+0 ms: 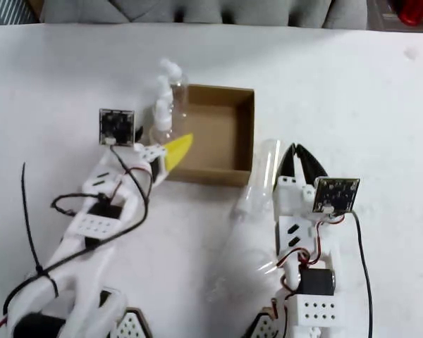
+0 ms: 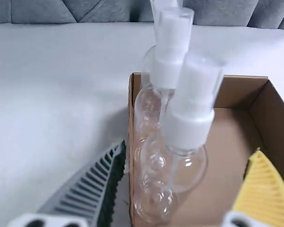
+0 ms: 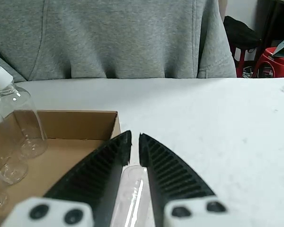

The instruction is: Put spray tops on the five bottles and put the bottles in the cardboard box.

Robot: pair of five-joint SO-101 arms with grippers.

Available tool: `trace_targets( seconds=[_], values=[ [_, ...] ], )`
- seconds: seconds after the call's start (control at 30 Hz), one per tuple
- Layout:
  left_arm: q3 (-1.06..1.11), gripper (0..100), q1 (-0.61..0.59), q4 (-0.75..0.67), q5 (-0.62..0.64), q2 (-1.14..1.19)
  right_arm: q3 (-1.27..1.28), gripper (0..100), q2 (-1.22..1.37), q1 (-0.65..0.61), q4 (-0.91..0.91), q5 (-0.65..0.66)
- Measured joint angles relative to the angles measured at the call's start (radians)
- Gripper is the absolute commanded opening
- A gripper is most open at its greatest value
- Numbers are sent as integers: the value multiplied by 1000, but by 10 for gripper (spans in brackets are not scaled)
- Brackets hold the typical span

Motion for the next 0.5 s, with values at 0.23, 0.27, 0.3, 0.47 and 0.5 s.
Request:
trace_targets(
  seconds=[0.23,0.27,0.3,0.47,0.5],
  values=[
    [2,366,0,198,-81,-140,0,16,0,0,20,0],
    [2,366,0,232,-91,-160,0,16,0,0,21,0],
    [2,366,0,267,-97,-184,0,16,0,0,21,0],
    [2,366,0,465,-110,-301,0,16,0,0,21,0],
    [2,366,0,506,-110,-325,0,16,0,0,21,0]
  ],
)
